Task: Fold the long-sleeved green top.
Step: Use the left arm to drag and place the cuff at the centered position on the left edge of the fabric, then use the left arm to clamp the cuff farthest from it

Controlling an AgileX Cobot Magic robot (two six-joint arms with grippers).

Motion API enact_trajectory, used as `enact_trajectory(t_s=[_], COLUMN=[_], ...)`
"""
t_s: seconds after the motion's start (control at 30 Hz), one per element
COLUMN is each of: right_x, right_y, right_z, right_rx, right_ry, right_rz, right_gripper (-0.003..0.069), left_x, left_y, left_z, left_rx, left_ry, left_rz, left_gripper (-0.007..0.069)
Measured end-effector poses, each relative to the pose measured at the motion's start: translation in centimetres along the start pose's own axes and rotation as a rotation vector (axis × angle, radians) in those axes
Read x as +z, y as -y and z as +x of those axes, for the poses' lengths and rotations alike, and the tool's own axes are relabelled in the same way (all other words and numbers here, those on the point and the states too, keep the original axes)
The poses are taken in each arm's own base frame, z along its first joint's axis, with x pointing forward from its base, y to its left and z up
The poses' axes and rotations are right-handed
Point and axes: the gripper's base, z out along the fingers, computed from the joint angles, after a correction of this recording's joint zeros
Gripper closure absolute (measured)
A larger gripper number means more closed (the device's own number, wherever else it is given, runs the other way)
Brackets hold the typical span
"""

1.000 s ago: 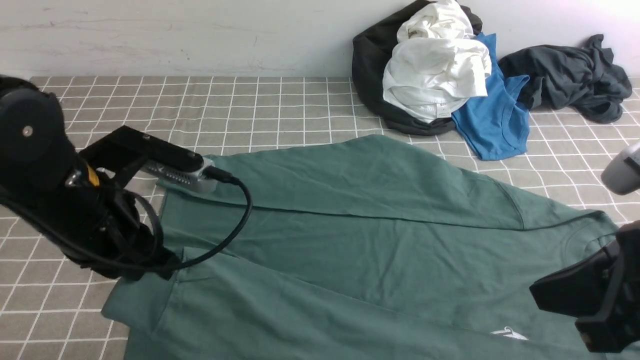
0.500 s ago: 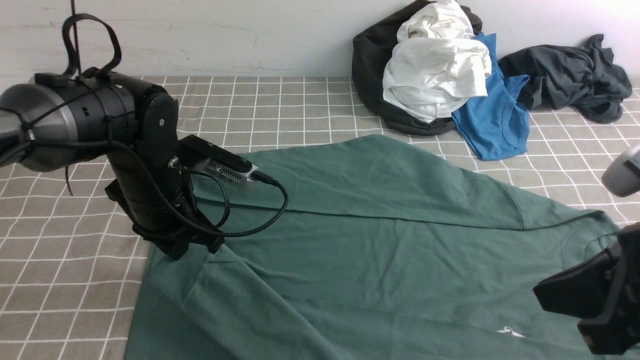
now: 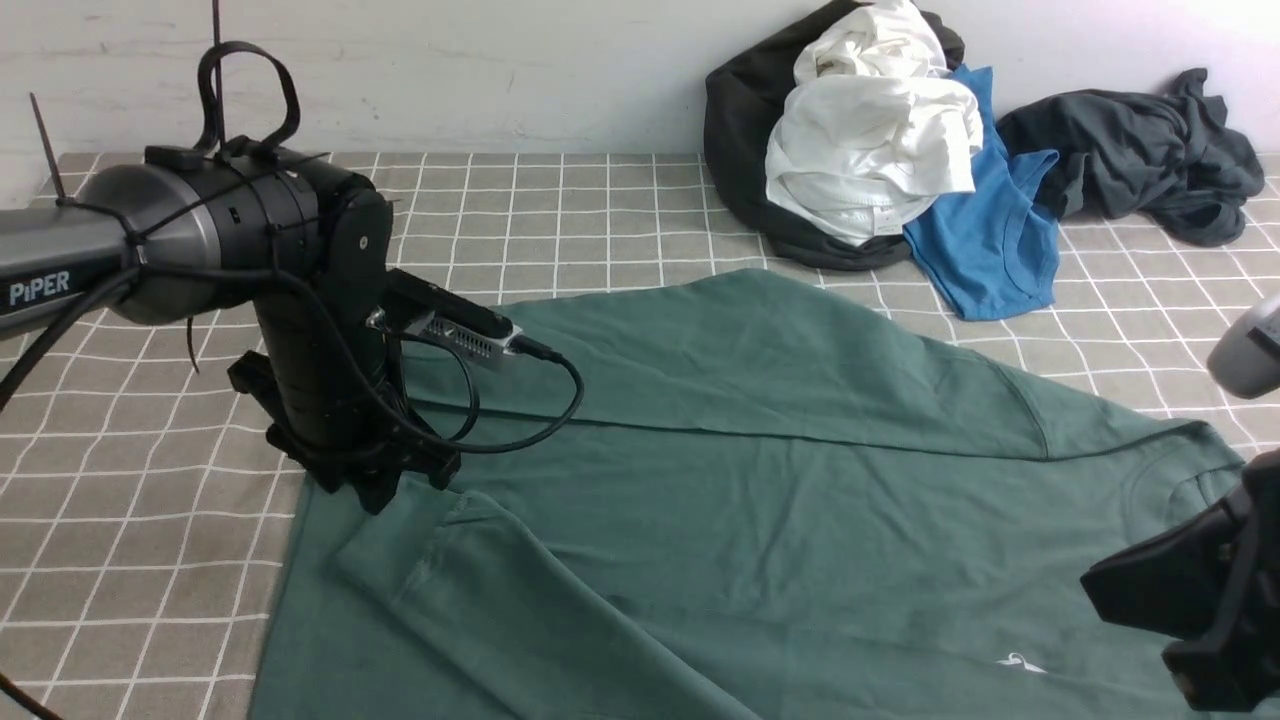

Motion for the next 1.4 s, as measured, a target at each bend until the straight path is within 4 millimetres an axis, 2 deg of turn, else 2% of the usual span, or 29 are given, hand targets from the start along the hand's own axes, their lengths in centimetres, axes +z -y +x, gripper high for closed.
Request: enact_trajectory(t_s=[0.07,0.17,0.23,0.33,0.37,0.47,0.6,0.77,0.87,1.17,1.27,1.4], right_x=[-0.1,-0.4,-0.3,0.5,0.6,2.0,3.2,3.3,3.3,3.3,3.3,3.3], right_y=[0.3,1.0,1.8,3.0,3.1,3.8,4.1,4.2,4.2,4.2,4.2,4.2], right_z=[-0.3,-1.2,-1.9,-2.6,-2.6,-2.5,-2.3,-2.2,-2.2,-2.2,-2.2,-2.2], right_rx=[0.013,0.037,0.064,0.122,0.131,0.162,0.178,0.182,0.182,0.182,0.182,0.182], right_ry=[-0.007,-0.019,-0.037,-0.084,-0.086,-0.155,-0.223,-0.239,-0.240,-0.240,-0.240,-0.240], right_rz=[0.019,0.077,0.135,0.205,0.208,0.222,0.208,0.204,0.204,0.204,0.204,0.204], right_gripper=[0.0673,0.0673,0.0673,0.0673,0.0673,0.0673,0.0673,0.0673,0.0673,0.0673,0.0673,0.0673], left_x=[-1.3,-3.0,-4.2,-4.5,-4.4,-2.6,1.2,5.1,6.1,6.8,7.2,7.2], left_y=[-1.0,-3.0,-4.8,-7.4,-7.5,-9.9,-12.1,-13.1,-13.0,-12.8,-12.7,-12.6], left_z=[-0.9,-2.1,-2.8,-3.6,-3.7,-4.2,-4.8,-5.6,-6.2,-6.9,-6.9,-7.1], left_rx=[-0.040,-0.102,-0.153,-0.228,-0.234,-0.299,-0.349,-0.396,-0.423,-0.465,-0.465,-0.447], left_ry=[0.041,0.116,0.177,0.262,0.263,0.279,0.249,0.242,0.258,0.296,0.290,0.298], left_rz=[-0.006,-0.009,-0.012,-0.011,-0.008,-0.004,-0.004,0.025,0.056,0.108,0.111,0.129], left_gripper=[0.0216,0.0140,0.0114,0.0104,0.0104,0.0104,0.0104,0.0104,0.0104,0.0124,0.0178,0.0377])
